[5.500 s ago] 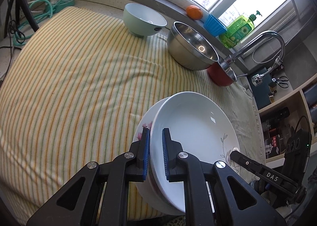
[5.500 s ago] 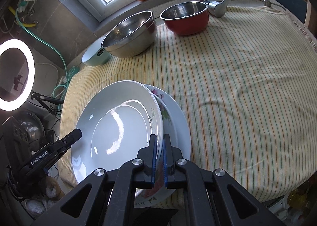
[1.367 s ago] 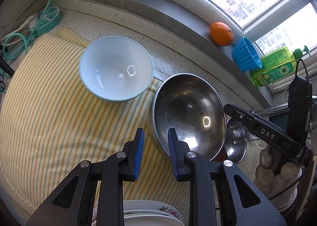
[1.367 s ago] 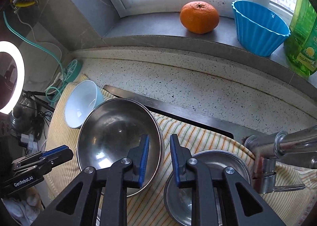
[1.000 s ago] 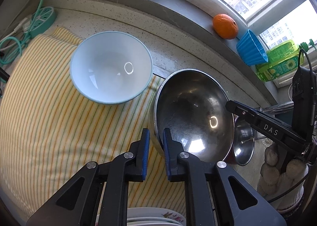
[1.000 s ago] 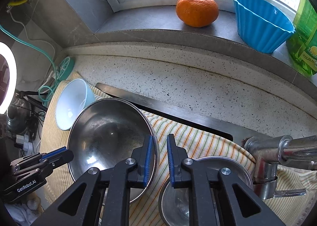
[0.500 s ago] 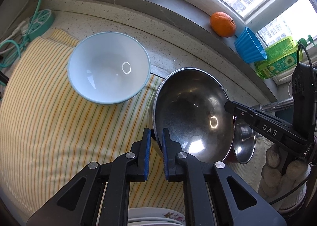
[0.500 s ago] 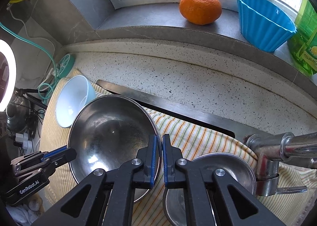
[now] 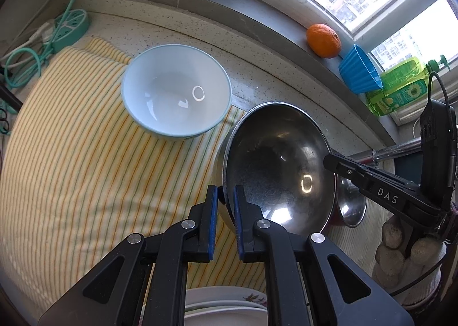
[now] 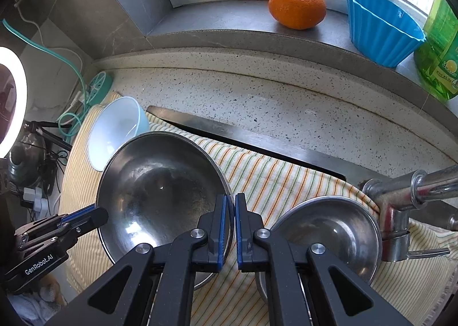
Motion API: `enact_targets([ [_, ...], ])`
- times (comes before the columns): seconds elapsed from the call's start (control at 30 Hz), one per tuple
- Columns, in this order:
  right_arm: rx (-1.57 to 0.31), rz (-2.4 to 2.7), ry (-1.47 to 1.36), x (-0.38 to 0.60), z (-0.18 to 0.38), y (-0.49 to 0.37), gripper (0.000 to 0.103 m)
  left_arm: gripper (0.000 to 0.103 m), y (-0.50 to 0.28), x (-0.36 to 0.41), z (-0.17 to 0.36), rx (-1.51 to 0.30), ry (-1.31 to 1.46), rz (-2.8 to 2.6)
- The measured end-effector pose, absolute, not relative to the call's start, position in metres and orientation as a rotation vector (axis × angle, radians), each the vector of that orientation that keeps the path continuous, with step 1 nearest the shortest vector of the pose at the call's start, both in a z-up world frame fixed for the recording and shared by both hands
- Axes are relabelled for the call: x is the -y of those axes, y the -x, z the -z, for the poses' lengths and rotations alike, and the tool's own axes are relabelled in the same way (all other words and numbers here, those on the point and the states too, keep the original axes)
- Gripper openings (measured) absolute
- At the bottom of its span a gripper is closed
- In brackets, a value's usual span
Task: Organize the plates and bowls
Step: 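Lift and carry the steel bowl with both grippers beside the plate stack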
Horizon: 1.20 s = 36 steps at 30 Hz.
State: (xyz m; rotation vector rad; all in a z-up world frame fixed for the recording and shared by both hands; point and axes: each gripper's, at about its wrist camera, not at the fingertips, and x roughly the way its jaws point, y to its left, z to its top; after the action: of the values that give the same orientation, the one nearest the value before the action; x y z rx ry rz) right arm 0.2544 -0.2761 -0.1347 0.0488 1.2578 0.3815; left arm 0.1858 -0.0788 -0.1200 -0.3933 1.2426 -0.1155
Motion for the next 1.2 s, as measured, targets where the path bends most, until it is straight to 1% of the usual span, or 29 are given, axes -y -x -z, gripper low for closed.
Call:
enact_targets([
  [1.2,-1.246,-0.487,0.049,0.165,0.12,-0.18,0.006,0.009,-0.101,-0.021,0.103,-1.189,0.483,0.02],
])
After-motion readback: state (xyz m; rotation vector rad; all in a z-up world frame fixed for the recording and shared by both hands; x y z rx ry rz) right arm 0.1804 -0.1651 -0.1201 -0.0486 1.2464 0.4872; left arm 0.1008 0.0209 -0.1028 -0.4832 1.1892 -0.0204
